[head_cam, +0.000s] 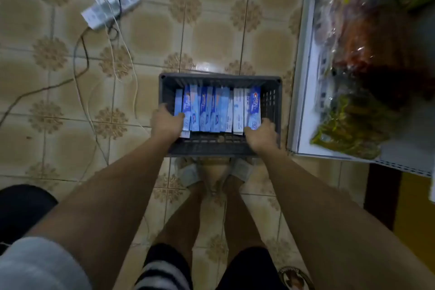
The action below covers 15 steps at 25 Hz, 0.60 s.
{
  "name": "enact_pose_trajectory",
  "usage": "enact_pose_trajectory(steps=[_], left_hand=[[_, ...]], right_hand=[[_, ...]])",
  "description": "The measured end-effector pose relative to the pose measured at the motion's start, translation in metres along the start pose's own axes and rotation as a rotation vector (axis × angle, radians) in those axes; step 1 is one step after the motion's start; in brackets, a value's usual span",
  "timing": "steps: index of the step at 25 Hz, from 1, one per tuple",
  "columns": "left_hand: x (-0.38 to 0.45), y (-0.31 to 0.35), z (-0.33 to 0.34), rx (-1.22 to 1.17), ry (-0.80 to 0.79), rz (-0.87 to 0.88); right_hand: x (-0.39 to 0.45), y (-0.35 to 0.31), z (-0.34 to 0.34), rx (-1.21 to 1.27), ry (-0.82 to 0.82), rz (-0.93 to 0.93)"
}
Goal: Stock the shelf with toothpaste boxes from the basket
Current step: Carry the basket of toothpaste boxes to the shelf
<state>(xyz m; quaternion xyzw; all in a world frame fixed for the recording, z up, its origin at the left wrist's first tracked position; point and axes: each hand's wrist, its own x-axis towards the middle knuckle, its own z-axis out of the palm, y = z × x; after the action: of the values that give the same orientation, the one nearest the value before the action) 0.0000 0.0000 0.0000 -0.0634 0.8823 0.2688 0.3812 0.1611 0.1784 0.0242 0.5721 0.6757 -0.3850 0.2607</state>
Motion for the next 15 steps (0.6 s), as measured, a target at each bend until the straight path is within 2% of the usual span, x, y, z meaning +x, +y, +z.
enact_pose_trajectory(steps=[3, 6, 10, 15], left_hand=[[0.064, -0.035, 0.027, 0.036, 0.263, -0.107], [0.113, -0.065, 0.045, -0.052, 0.272, -0.201], [0.146, -0.076, 0.061, -0.19, 0.23, -0.252], [0.152, -0.072, 0.052, -0.325, 0.122, -0.306]], right_hand=[[0.075, 0.032, 0.011, -0.016, 0.219, 0.096], [0.132, 0.062, 0.012, -0.019, 0.294, 0.154], [0.184, 0.076, 0.017, 0.326, 0.205, 0.208], [0.194, 0.073, 0.003, 0.38, 0.173, 0.261]])
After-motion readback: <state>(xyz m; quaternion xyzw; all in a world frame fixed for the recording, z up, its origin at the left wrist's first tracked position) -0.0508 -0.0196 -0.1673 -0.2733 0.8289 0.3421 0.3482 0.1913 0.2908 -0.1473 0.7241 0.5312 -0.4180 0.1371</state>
